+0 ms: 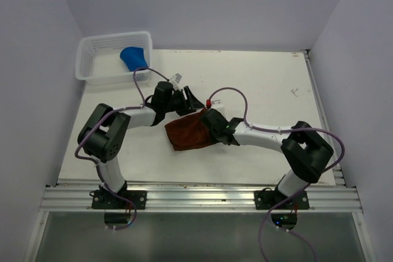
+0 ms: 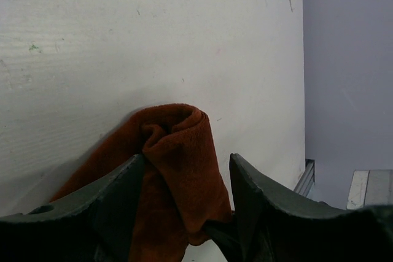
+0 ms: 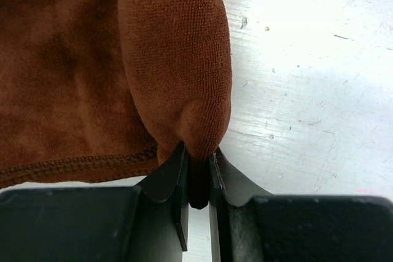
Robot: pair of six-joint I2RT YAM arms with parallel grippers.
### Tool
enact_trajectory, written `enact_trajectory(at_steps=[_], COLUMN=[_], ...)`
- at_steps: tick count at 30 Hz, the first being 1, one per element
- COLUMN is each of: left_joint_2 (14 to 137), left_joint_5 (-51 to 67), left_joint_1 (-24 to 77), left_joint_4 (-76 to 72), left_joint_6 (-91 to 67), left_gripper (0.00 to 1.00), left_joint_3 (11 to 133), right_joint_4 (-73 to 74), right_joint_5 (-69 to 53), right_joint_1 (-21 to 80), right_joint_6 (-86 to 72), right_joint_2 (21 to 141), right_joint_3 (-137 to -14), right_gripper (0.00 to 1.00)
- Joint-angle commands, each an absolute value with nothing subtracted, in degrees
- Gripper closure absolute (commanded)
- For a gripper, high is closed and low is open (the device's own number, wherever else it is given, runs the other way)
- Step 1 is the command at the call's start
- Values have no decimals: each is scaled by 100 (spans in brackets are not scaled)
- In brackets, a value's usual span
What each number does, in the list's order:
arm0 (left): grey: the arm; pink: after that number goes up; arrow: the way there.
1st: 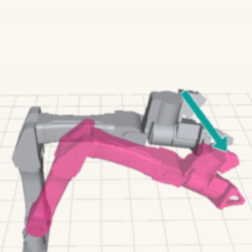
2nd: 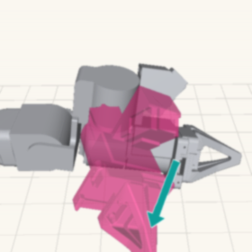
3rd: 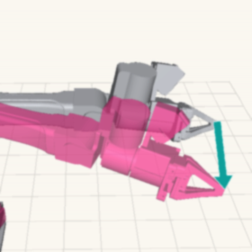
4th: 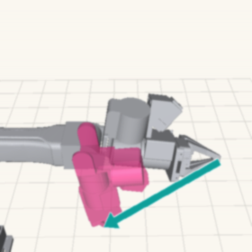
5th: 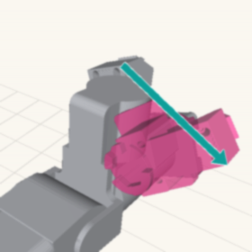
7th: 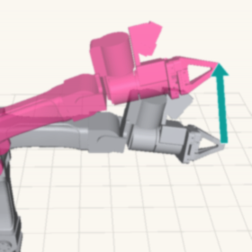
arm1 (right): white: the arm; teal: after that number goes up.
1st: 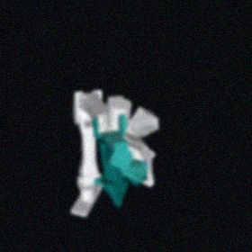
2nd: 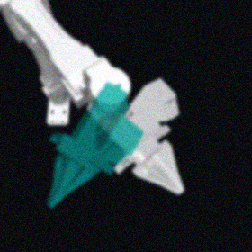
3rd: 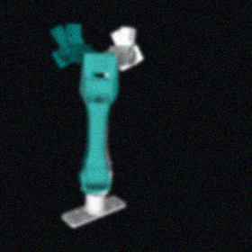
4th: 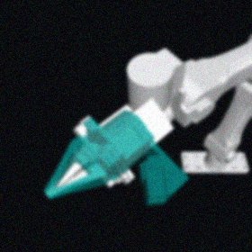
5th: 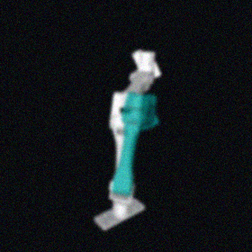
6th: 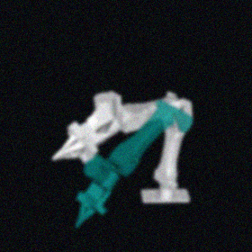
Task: Roll the towels
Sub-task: Roll the towel
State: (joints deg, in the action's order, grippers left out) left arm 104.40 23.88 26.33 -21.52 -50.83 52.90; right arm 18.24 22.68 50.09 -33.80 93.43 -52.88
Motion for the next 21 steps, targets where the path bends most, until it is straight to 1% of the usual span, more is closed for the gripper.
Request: enact_trajectory(at_steps=[1, 8, 13, 21], left_joint_2=[10072, 10151, 10318, 10494], left_joint_5=[2681, 2813, 2646, 2523], left_joint_1=[2645, 2786, 2997, 3111], left_joint_4=[-2294, -1978, -1496, -1345], left_joint_6=[-5467, -5537, -5283, -5107], left_gripper=[38, 34, 34, 34], left_joint_3=[5203, 5466, 5704, 5879], right_joint_4=[2267, 2724, 2953, 3146], right_joint_5=[2803, 3462, 3761, 4341], right_joint_1=[5097, 5344, 5493, 5844], right_joint_6=[-3296, -3357, -3480, -3507], right_joint_2=[9483, 9729, 9835, 10107], right_joint_3=[-5581, -5949, -6100, -6337], right_gripper=[100, 100, 100, 100])
